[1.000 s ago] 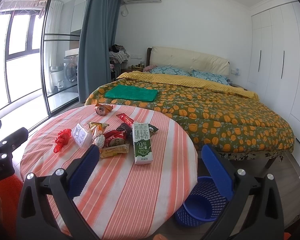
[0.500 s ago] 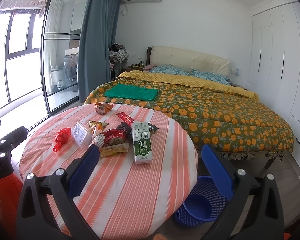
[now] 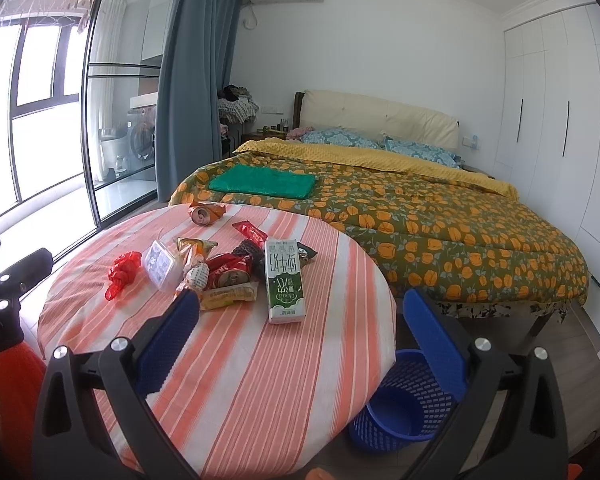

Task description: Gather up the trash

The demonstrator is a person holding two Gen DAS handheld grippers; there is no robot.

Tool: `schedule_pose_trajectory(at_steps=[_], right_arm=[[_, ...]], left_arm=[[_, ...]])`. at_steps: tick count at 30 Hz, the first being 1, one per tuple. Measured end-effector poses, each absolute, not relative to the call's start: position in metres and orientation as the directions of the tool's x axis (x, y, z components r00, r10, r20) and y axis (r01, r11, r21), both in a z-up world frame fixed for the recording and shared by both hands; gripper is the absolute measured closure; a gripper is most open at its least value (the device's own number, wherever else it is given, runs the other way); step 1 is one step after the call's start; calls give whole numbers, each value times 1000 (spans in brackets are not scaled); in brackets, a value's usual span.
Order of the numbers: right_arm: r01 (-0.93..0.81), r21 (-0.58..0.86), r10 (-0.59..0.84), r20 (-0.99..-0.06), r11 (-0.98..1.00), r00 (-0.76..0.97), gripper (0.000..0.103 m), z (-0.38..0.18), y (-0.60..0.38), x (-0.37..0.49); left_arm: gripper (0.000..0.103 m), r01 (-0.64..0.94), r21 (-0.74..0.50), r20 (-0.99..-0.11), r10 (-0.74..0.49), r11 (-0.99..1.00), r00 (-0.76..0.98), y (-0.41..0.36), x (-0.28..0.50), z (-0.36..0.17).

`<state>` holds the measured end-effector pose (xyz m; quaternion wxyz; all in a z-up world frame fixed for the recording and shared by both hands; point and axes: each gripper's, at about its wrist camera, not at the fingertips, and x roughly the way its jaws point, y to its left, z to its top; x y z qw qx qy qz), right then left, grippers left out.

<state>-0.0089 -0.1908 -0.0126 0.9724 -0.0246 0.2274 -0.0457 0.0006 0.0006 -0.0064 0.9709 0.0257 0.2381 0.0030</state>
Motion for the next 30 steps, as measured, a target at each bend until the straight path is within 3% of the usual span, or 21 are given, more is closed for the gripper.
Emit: schedule_pose_trajectory(at_steps=[15,30], right_arm=[[79,-65,-101,-457,995,884,5,-26,-198,-4],[83,-40,-91,-590,996,802,5,-104,-217,63]], left_arm=[[4,2,52,-498,24,999,867,9,15,-25],[4,-102,-21,-721,55,995,691,71,95,-124]])
